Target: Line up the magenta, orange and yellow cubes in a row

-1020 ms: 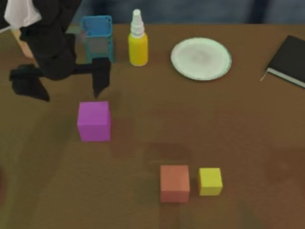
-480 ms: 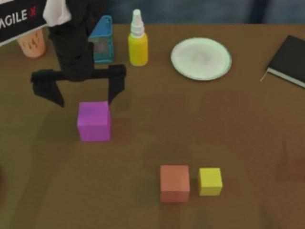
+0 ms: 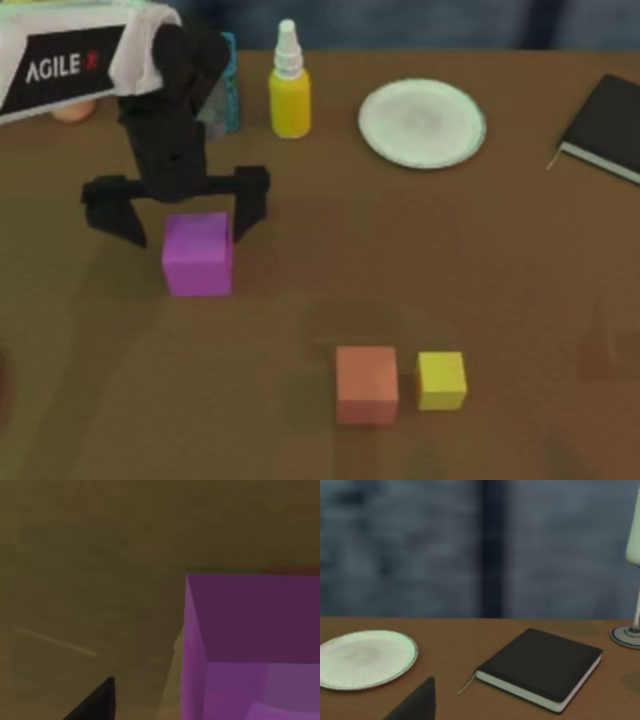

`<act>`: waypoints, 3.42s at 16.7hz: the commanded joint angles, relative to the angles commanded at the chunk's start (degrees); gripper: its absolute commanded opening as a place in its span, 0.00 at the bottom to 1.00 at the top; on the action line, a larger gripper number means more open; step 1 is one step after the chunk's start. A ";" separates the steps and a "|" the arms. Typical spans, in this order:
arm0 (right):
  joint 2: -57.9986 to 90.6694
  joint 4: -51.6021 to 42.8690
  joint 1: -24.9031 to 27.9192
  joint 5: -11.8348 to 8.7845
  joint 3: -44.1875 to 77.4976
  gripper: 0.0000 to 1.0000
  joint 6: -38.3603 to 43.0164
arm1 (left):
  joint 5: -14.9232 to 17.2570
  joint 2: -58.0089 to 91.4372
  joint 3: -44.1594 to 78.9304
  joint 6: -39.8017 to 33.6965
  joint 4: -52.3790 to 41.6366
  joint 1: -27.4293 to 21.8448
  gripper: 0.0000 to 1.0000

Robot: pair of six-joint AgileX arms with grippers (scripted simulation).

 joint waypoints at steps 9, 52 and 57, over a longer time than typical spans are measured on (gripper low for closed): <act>0.00 0.00 0.00 0.00 0.00 1.00 0.00 | 0.03 3.25 -4.83 -0.03 7.79 -0.07 0.92; 0.00 0.00 0.00 0.00 0.00 1.00 0.00 | -0.40 -17.11 -15.29 -11.03 -2.55 -11.92 0.00; 0.00 0.00 0.00 0.00 0.00 1.00 0.00 | -0.44 -23.50 -22.33 -16.07 -1.16 -17.65 0.00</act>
